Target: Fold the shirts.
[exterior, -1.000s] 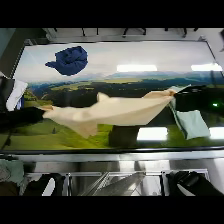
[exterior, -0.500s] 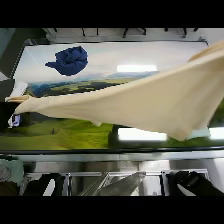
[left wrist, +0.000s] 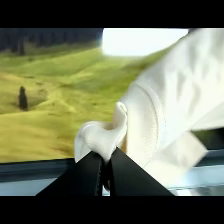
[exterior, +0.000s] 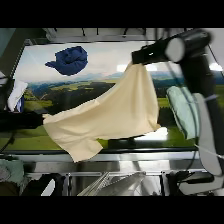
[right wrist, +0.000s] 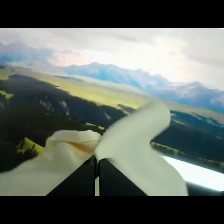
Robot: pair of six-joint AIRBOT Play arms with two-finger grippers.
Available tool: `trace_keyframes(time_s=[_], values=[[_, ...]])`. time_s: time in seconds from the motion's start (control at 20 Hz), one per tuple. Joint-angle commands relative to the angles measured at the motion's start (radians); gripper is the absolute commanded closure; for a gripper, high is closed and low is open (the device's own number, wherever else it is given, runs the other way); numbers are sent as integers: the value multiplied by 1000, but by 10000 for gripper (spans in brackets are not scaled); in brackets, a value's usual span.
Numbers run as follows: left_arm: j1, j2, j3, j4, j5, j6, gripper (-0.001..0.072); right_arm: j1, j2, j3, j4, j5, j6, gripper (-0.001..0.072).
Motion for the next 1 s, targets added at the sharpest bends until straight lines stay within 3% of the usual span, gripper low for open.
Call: trace_keyframes(time_s=[0.0, 0.25, 0.4, 0.45, 0.5, 0.55, 0.6, 0.8, 0.95], values=[[11, -201, -159, 90, 175, 74, 691, 1, -216, -23, 163, -106, -1, 692], [141, -453, -179, 17, 378, 79, 690, -1, -269, -23, 217, -186, 37, 693], [186, -564, -109, -91, 389, 124, 690, -1, -271, -23, 231, -286, 37, 687], [188, -588, -82, -97, 388, 135, 690, -2, -271, -22, 232, -298, 41, 555], [188, -605, -52, -95, 390, 135, 685, -3, -269, -22, 232, -292, 45, 89], [188, -618, -19, -94, 400, 134, 348, -6, -261, -21, 230, -246, 44, 14], [190, -624, 12, -90, 407, 111, 13, -12, -247, -20, 231, -175, 44, 14], [251, -583, 101, -89, 306, 107, 24, -73, -138, -21, 229, 201, -67, 15], [335, -443, -84, -148, 230, 110, 25, -106, -29, -21, 293, 316, -118, 16]])
